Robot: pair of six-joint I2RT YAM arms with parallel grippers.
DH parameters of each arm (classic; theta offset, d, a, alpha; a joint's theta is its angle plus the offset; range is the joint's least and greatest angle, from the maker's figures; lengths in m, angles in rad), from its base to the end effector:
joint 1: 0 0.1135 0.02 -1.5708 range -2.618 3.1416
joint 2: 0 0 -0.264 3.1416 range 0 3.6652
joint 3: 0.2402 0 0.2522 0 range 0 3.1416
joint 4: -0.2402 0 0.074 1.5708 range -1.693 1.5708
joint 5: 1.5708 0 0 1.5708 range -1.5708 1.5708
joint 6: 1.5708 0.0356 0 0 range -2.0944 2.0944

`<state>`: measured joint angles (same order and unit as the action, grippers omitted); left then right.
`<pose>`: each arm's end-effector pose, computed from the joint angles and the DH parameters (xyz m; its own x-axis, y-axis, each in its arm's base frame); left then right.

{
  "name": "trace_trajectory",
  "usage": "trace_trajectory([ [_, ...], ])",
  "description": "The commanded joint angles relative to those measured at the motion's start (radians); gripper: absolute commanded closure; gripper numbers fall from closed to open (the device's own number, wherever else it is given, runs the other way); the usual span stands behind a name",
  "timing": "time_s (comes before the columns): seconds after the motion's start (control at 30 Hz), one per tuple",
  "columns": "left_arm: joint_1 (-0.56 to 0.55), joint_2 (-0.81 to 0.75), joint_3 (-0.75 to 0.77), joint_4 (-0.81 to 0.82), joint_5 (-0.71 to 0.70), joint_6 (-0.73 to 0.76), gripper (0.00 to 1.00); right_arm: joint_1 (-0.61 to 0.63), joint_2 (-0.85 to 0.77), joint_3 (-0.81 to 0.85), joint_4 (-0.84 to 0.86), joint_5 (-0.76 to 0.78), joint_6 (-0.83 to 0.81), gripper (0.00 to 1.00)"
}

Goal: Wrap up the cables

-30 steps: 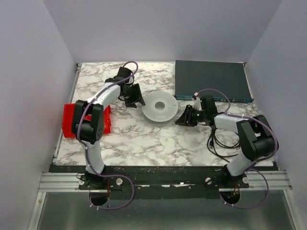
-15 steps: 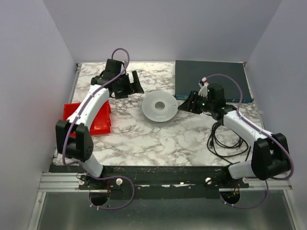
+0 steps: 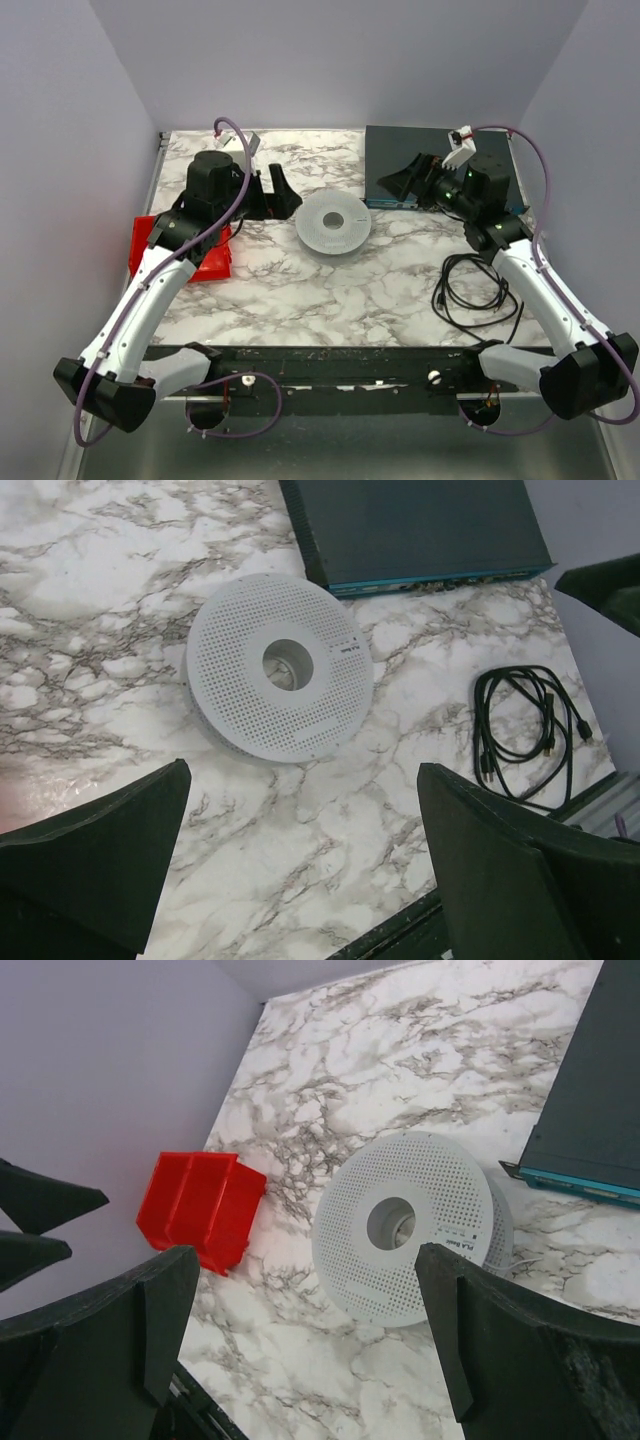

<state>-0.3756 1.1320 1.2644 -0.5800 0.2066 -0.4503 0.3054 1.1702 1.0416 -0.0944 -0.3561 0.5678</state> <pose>0.2214 -0.0951 0.3972 -0.5936 -0.2238 -0.7730 0.3029 0.8278 -0.4723 0.2561 0.0937 0.3609 -0.5038 0.3697 -0.7807 -0.3975 0.7032 0.5895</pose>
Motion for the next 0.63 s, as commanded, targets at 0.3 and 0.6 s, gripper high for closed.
trace_trajectory([
  [0.3, -0.063, -0.083, -0.050, 0.063, -0.056, 0.014, 0.01, -0.008, -0.084, -0.034, 0.019, 0.081, 0.005, 0.00],
  [0.6, -0.063, -0.094, -0.062, 0.072, -0.061, 0.007, 0.01, -0.008, -0.085, -0.048, 0.019, 0.078, 0.006, 0.00],
])
